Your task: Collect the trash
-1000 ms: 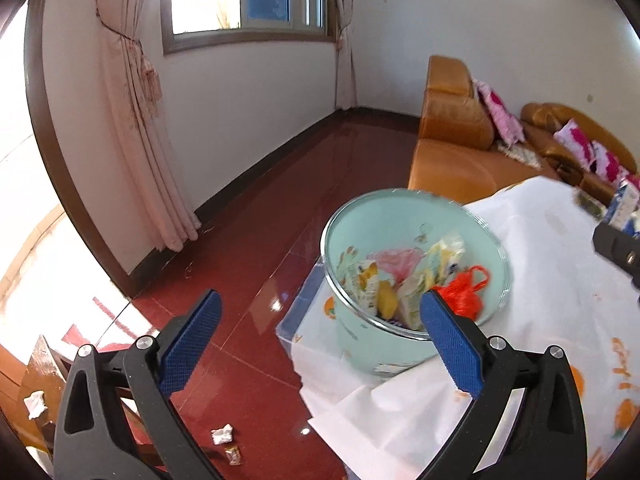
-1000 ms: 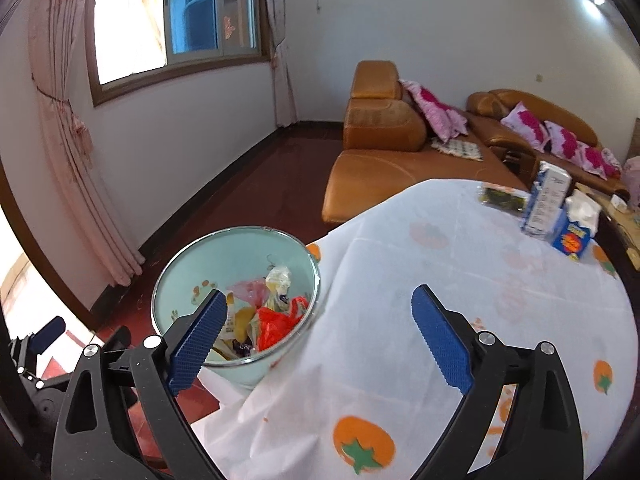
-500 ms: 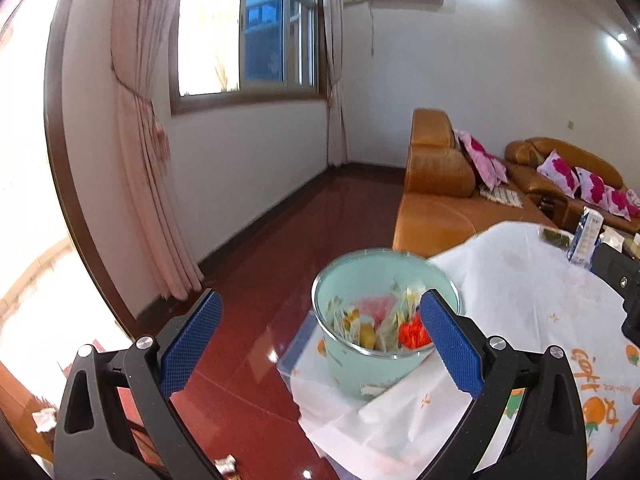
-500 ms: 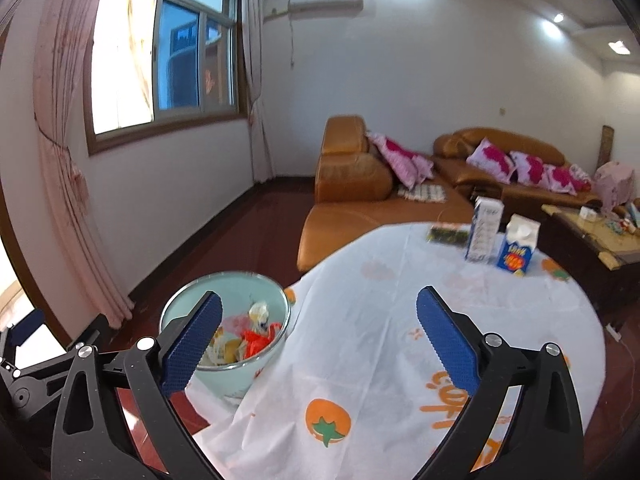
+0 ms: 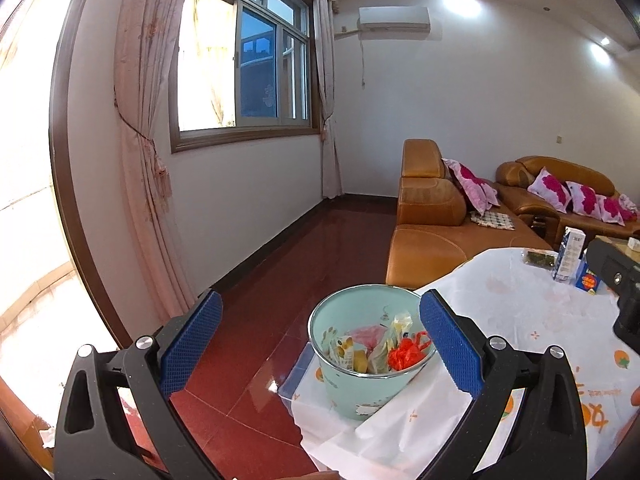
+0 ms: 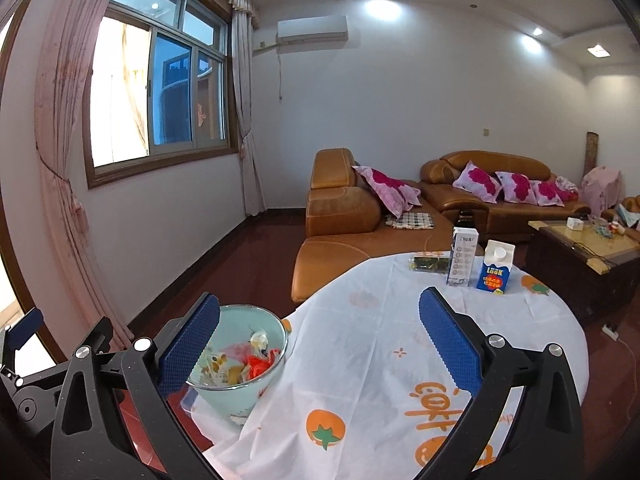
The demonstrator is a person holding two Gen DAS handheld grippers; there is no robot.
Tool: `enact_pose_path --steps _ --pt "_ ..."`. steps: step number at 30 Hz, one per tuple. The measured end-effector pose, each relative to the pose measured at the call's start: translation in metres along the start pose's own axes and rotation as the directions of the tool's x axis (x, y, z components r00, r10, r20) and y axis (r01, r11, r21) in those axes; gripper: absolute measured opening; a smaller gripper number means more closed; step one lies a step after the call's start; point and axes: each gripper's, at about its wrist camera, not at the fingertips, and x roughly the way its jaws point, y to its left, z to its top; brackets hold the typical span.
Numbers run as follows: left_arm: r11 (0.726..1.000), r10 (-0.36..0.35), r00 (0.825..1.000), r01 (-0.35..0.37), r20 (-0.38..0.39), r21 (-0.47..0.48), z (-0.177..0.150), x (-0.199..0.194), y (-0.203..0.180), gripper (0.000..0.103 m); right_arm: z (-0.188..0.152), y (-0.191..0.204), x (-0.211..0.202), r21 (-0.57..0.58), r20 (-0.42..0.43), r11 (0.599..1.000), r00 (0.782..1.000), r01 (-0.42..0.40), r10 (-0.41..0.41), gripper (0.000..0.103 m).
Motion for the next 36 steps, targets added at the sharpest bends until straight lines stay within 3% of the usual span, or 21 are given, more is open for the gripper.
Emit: enact_pose_path --steps 36 --pt "1.000 0.007 1.000 -0.008 0.027 0.005 0.0020 -0.0110 0.0014 0.097 0.0030 0.0045 -0.0068 -0.012 -0.007 1.000 1.000 -0.001 0.000 0.098"
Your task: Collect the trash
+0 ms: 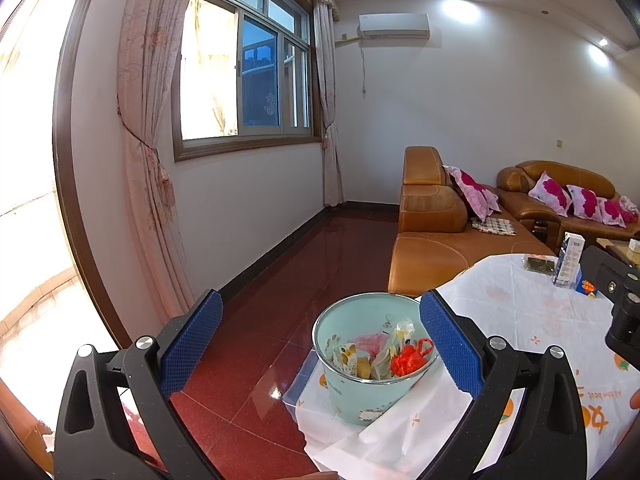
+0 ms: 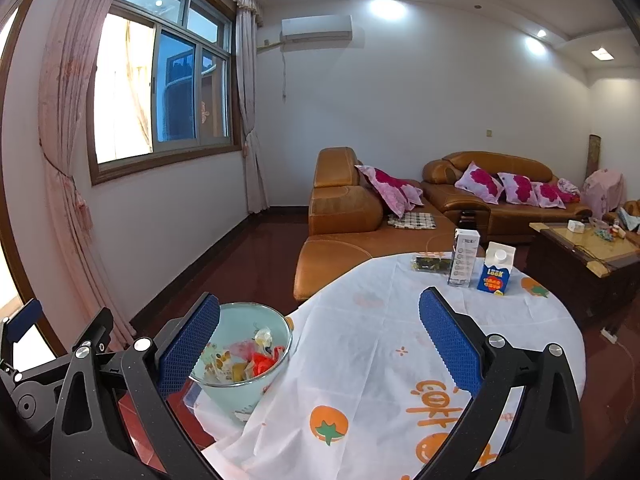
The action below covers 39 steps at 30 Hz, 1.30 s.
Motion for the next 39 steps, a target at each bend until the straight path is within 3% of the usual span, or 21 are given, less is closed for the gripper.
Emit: enact_pose_path --steps 9,39 --pt "1.000 -0.005 1.000 0.005 -0.014 -0.008 -0.001 0.002 0.001 0.097 -0.003 0.012 0.008 -0.053 -0.019 0.998 0.999 0.037 -0.038 0.098" --pt "1.000 0.004 1.000 -0.004 0.016 0.003 0.002 0.000 -0.002 0.097 -0.001 0.010 0.004 -0.041 -0.020 0.999 1.000 0.019 -0.019 0.098"
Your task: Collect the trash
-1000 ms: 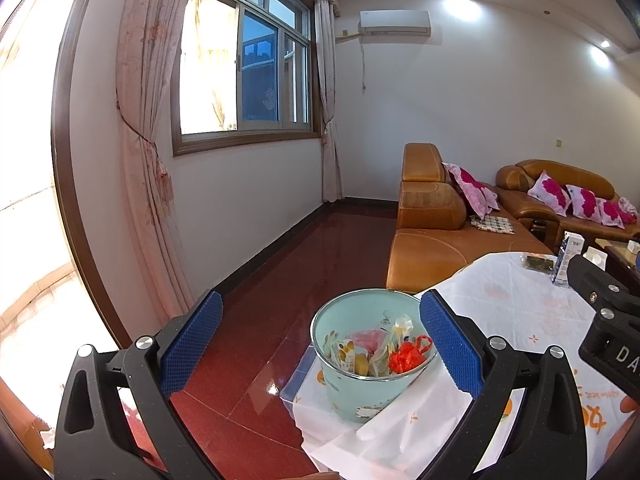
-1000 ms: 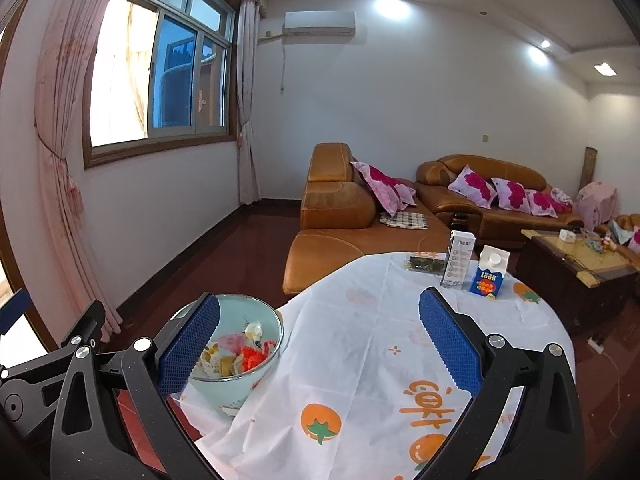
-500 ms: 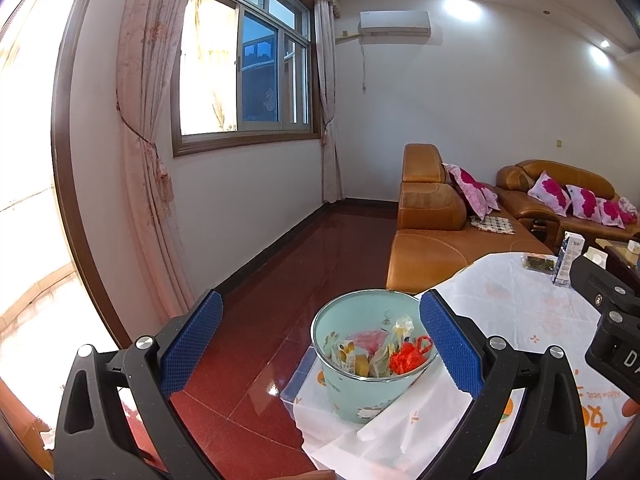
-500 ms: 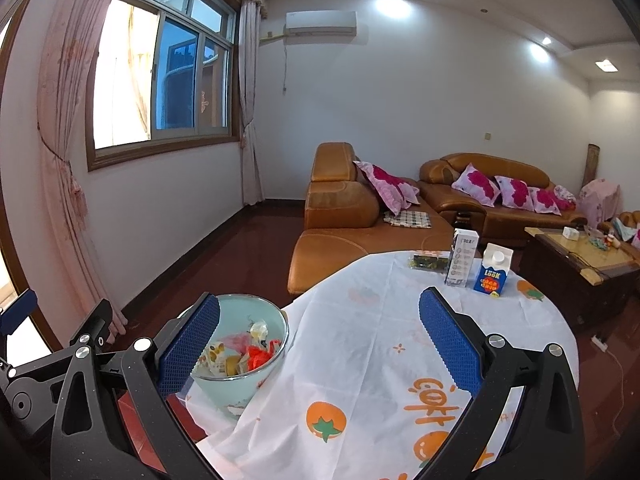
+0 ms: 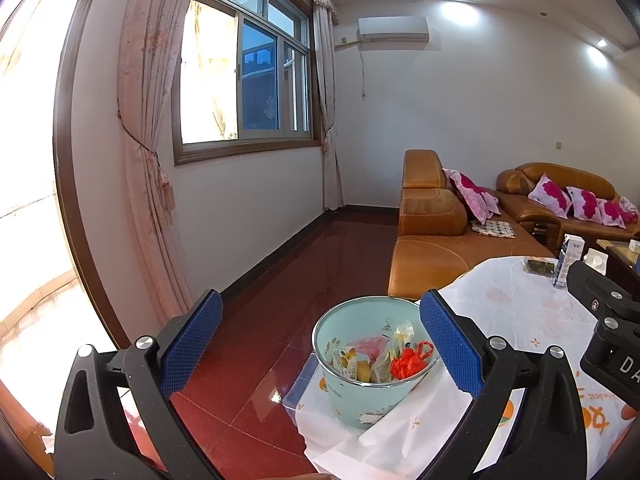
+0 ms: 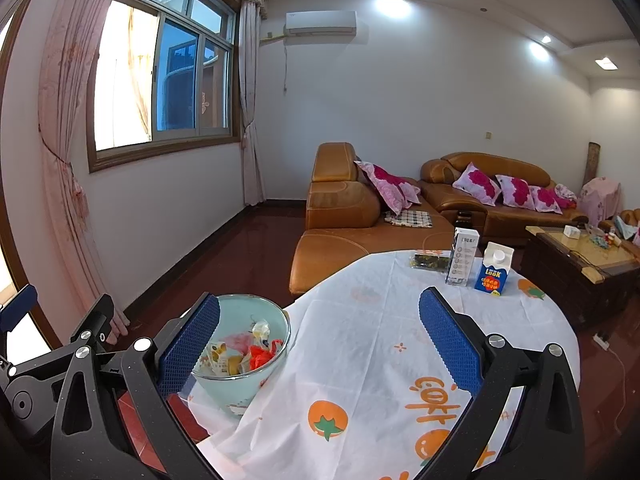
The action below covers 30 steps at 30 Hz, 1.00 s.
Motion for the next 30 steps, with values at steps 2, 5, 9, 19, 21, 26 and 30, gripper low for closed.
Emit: enact_pose_path --steps 2,5,9,19,21,26,30 --pt "1.000 0.006 1.000 -0.006 0.003 0.001 -0.0010 -0.0007 0.0000 0.097 0.0000 -0.0001 0.0000 0.001 0.000 1.000 1.000 0.000 0.000 0.098" --pt "1.000 -0.008 1.000 0.008 -0.008 -0.004 -0.0010 0.0008 0.0001 0.097 0.0000 -0.0004 -0.0009 0.003 -0.003 1.000 1.000 -0.001 0.001 0.098" --pt "1.000 -0.011 1.000 0.011 -0.007 -0.002 -0.0004 0.0003 0.0008 0.097 0.0000 0.0001 -0.0015 0.003 -0.001 1.000 1.000 -0.001 0.001 0.098" --pt "0.999 -0.047 0.999 0.047 -0.013 -0.024 -0.0006 0.0003 0.0029 0.097 0.0006 0.0000 -0.0017 0.003 -0.001 1.000 1.000 -0.001 0.001 0.098" --pt "0.997 -0.078 0.997 0.078 -0.014 -0.026 -0.0017 0.0006 0.0034 0.097 0.0009 -0.0003 -0.0024 0.008 0.000 1.000 1.000 -0.001 0.001 0.098" --pt "0.996 -0.090 0.996 0.090 -0.026 -0.010 -0.0032 0.0018 -0.0002 0.097 0.0027 0.0007 -0.0031 0.008 -0.001 1.000 1.000 0.001 -0.001 0.098" --pt "0.998 -0.054 0.998 0.054 -0.017 0.011 -0.0039 0.0005 -0.0030 0.097 0.0036 0.0004 -0.0031 0.009 -0.001 1.000 1.000 0.003 -0.003 0.098"
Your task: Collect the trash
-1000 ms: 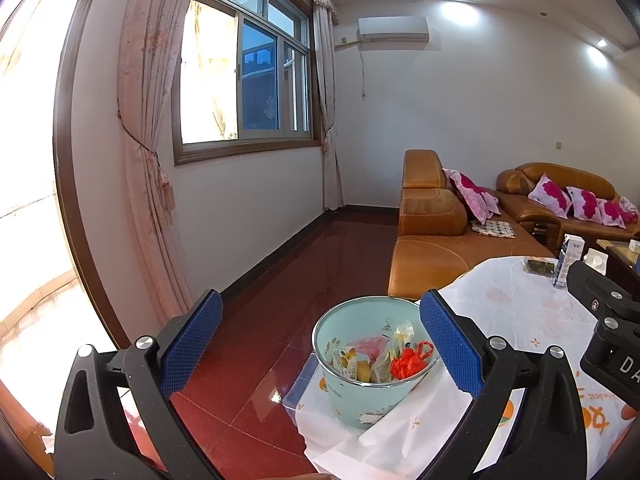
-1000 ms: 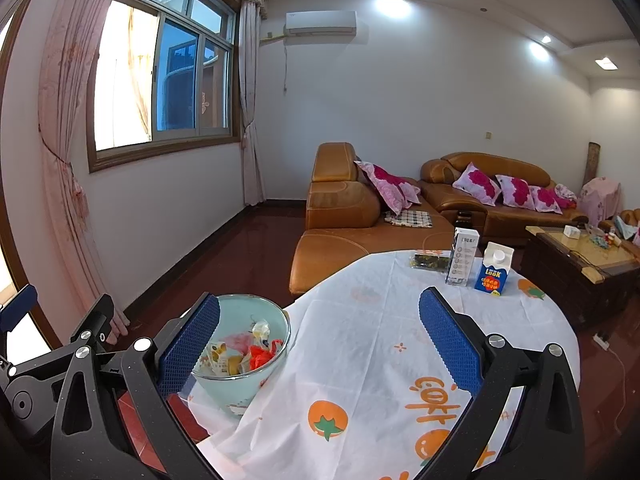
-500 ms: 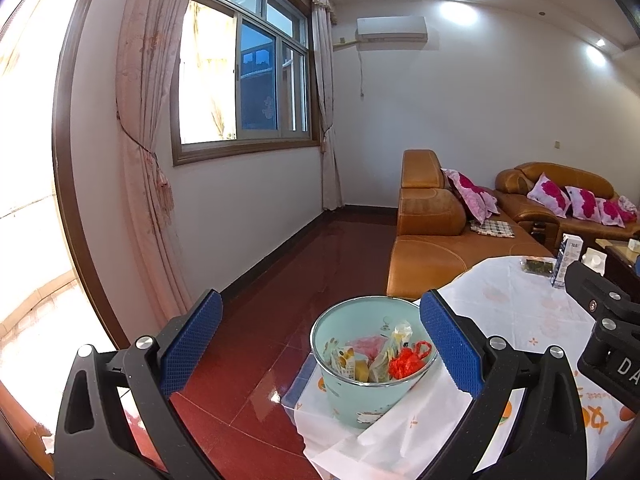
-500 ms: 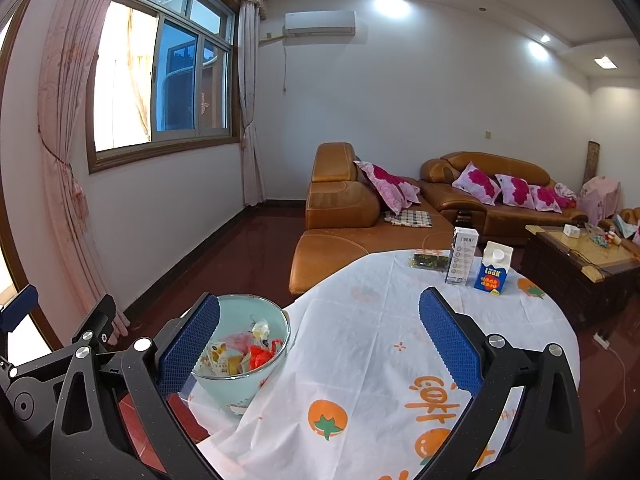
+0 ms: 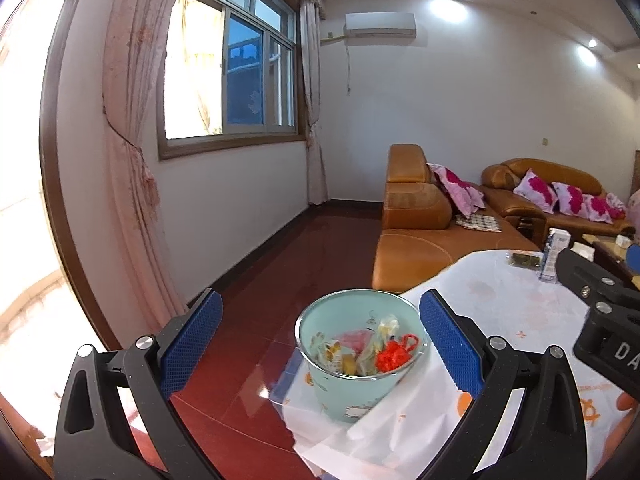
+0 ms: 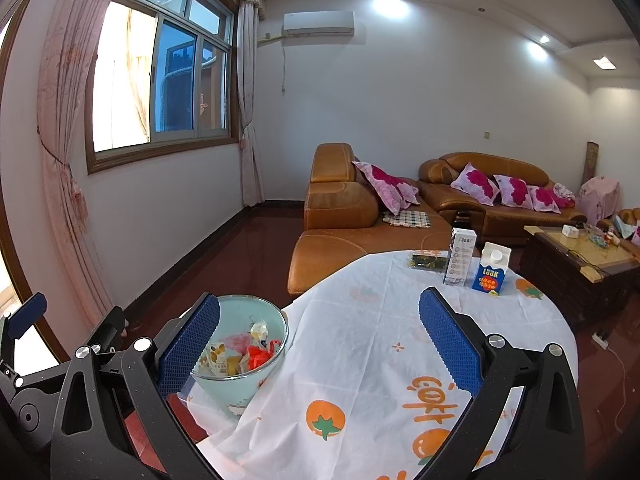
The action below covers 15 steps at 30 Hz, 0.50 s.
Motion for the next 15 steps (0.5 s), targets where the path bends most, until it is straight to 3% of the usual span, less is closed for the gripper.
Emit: enact_pose_path --steps 15 --pt "1.000 0.016 1.000 -0.016 -0.002 0.003 0.0015 -0.0005 0.0026 0.097 -0.0008 -0.0043 0.0000 0.014 0.001 1.000 1.000 0.002 -0.002 0.098"
